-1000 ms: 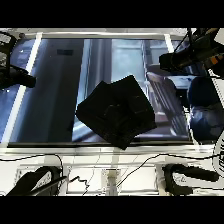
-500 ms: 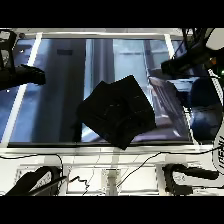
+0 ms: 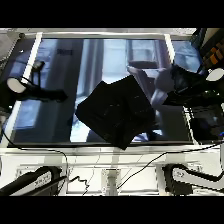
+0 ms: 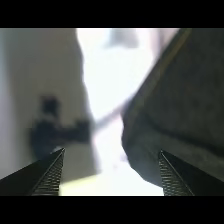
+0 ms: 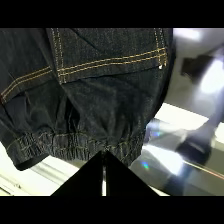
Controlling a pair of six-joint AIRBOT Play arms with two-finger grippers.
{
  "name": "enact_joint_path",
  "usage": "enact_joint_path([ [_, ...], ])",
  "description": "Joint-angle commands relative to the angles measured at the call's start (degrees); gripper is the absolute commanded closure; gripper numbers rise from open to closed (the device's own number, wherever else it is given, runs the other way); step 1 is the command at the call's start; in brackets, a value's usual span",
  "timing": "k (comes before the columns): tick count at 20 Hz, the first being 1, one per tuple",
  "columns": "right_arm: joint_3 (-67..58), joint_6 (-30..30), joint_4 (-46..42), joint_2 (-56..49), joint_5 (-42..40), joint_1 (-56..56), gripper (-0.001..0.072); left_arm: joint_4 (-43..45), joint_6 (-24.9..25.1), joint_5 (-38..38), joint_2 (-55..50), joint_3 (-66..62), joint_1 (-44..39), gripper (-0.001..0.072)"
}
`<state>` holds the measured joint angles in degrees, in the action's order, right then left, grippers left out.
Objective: Fold the clothes and pants, and hang the long-sleeved shirts on hangers.
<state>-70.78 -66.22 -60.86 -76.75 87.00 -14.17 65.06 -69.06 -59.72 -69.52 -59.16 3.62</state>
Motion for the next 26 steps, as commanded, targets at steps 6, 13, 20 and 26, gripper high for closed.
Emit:
enact_joint_path([
  [6, 2.99, 2.91, 3.52, 0.5, -2.67, -2.23, 0.0672, -21.07, -0.76, 12.52, -7.3, 14.64, -2.32, 0.0063],
  [13, 2.99, 2.84, 3.5, 0.52, -2.12, -2.23, 0.0671, -27.69, -5.57, 22.67, -13.6, 14.62, -8.5, 0.0065],
  [20, 2.99, 3.93, 2.99, 2.38, -2.73, -2.27, 0.0672, -28.24, -3.45, 24.87, -14.38, 10.54, -10.21, 0.0687],
  [26, 14.99, 4.94, 0.85, 11.32, -8.04, -2.27, 0.0673, -23.65, 1.97, 21.92, -4.98, 5.88, -10.43, 0.0688],
])
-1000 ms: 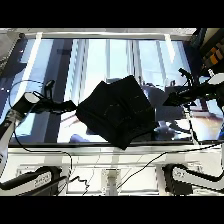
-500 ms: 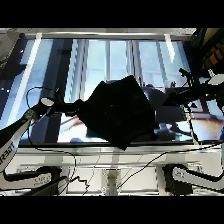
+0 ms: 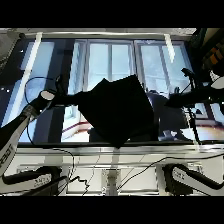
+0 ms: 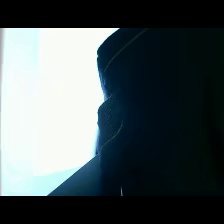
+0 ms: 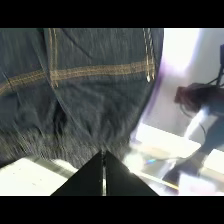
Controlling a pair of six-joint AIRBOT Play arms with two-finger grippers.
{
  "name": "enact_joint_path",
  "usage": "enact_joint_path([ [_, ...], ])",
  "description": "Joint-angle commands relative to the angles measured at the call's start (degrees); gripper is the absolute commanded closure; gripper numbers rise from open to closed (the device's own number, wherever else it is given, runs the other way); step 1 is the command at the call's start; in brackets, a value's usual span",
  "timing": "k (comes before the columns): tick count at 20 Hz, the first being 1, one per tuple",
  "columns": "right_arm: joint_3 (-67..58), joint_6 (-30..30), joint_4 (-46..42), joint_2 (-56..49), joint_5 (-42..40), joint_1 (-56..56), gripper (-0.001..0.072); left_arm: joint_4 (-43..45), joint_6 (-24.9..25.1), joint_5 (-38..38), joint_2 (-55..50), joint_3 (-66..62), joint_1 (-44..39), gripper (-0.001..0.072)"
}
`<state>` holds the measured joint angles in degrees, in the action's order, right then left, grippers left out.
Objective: Fold the clothes and pants, and hang the long-sleeved shirts on hangers.
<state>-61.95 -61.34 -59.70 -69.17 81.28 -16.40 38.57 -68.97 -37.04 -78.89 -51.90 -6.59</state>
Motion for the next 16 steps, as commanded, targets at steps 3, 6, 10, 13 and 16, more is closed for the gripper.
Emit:
enact_joint_path([
  [3, 20.28, -4.94, 5.2, 8.26, -7.04, -0.04, 0.0672, 5.49, 1.88, -1.4, 10.91, -1.16, -1.05, 0.0688],
  [6, 30.77, -10.38, 14.23, 9.35, -11.04, 0.02, 0.0631, 6.45, 1.88, -1.66, 16.11, -1.16, -2.05, 0.0688],
  [10, 38.25, -17.86, 17.86, 9.35, -15.13, 0.02, 0.0165, 6.45, 1.66, -4.79, 17.77, -1.14, -2.23, 0.0687],
  [13, 41.31, -23.61, 22.1, 9.33, -18.4, 0.02, 0.0149, 6.45, 1.66, -7.13, 17.4, -1.11, -2.25, 0.0687],
  [16, 43.36, -27.04, 27.91, 8.79, -24.41, 0.04, 0.0149, 6.45, 1.68, -7.17, 17.4, -1.11, -2.25, 0.0687],
])
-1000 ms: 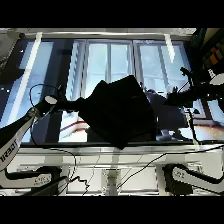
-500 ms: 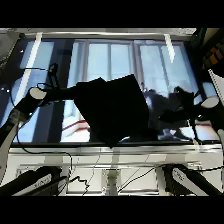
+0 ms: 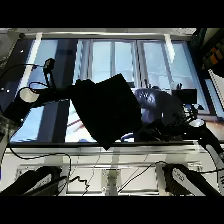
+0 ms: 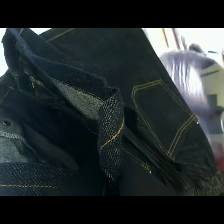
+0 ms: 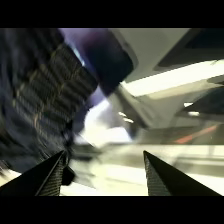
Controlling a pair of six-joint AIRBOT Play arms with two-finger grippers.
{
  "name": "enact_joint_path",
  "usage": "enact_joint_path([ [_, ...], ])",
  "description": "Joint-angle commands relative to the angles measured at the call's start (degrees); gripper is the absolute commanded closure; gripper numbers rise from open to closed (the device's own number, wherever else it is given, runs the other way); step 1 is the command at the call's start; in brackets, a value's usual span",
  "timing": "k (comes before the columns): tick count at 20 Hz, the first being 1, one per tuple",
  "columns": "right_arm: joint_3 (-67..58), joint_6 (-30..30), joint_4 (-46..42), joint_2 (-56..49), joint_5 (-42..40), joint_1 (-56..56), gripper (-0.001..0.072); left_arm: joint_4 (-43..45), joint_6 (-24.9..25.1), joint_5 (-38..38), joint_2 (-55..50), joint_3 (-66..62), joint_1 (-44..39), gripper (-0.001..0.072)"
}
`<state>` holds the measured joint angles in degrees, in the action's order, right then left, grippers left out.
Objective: Fold the clothes and pants, and hang the long-sleeved shirts on hangers.
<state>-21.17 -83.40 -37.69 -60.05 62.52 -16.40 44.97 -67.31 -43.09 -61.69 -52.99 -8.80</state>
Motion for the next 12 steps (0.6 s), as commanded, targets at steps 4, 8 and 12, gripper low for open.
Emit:
enact_joint_path([
  [4, 3.13, -9.64, 13.44, -3.17, -13.53, 6.01, 0.0149, 0.04, 0.02, -1.11, 0.2, -0.02, -0.04, 0.0687],
  [8, 3.1, -22.8, 17.99, -5.49, -25.27, 16.87, 0.0156, 0.04, 0.04, -1.11, 0.2, -0.02, -0.04, 0.0687],
  [12, 1.66, -24.0, 23.02, -6.4, -36.0, 26.05, 0.0471, 0.04, 0.04, -1.09, 0.2, -0.02, -0.04, 0.0687],
])
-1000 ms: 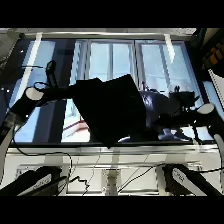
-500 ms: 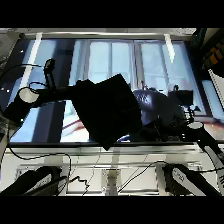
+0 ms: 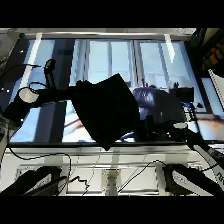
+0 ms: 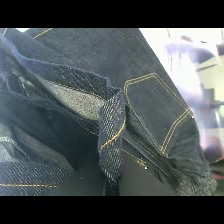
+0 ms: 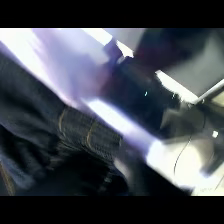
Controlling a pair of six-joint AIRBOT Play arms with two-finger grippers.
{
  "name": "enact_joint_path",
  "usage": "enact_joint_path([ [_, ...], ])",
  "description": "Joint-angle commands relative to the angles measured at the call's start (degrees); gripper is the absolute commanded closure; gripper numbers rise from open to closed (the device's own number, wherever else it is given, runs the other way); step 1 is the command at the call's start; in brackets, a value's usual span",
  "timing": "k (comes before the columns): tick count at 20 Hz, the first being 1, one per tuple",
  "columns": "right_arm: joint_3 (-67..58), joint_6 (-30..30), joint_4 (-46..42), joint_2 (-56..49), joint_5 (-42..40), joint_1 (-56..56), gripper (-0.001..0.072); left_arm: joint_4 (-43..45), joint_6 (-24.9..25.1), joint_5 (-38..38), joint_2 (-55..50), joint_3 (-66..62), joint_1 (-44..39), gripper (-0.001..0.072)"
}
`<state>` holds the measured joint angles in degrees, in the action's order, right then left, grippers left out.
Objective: Fold the clothes and pants, and hang the long-sleeved shirts on hangers.
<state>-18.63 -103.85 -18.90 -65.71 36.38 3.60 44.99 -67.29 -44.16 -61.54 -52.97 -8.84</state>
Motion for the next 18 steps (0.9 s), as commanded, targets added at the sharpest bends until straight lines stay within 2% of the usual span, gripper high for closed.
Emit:
enact_joint_path([
  [1, -1.92, -3.41, 4.04, -0.74, -13.03, 7.04, 0.0495, 0.02, 0.02, -0.04, 0.04, -0.04, 0.0, 0.0687],
  [2, -3.28, -2.16, 3.65, -0.74, -15.72, 7.21, 0.0498, 0.02, 0.02, -0.04, 0.04, -0.04, 0.0, 0.0687],
  [3, -5.18, 1.38, 3.5, -0.74, -17.81, 6.93, 0.0555, 0.02, 0.02, -0.04, 0.04, -0.04, 0.02, 0.0687],
  [4, -7.52, 5.66, 3.43, -0.74, -18.47, 6.45, 0.0658, 0.02, 0.02, -0.02, 0.04, -0.04, 0.02, 0.0687],
  [6, -13.79, 17.38, 1.33, -0.72, -18.36, 5.27, 0.0671, 0.02, 0.0, -0.02, 0.09, -0.07, 0.02, 0.0687],
  [7, -17.68, 23.5, -2.23, -0.72, -17.94, 4.81, 0.0672, 0.0, 0.0, -0.04, 0.17, -0.07, 0.02, 0.0687],
  [8, -21.29, 27.1, -6.34, -0.72, -17.88, 4.52, 0.0672, -0.07, -0.02, -0.55, 0.28, -0.07, 0.0, 0.0687],
  [10, -27.91, 28.15, -17.35, -0.74, -18.75, 4.55, 0.0672, 0.04, -0.22, -1.99, 0.79, 0.07, -0.28, 0.0689],
  [12, -32.24, 28.13, -25.09, -0.81, -21.29, 4.33, 0.0672, 0.13, -2.03, 0.85, 1.7, 1.57, -1.11, 0.069],
  [15, -36.26, 28.11, -27.52, -3.76, -22.36, 2.32, 0.0672, 0.85, -6.82, 6.01, 2.67, 9.92, -5.35, 0.069],
  [18, -37.66, 28.11, -27.54, -9.31, -21.99, 0.61, 0.0672, 0.85, -13.94, 13.64, 2.64, 21.03, -15.41, 0.0689],
])
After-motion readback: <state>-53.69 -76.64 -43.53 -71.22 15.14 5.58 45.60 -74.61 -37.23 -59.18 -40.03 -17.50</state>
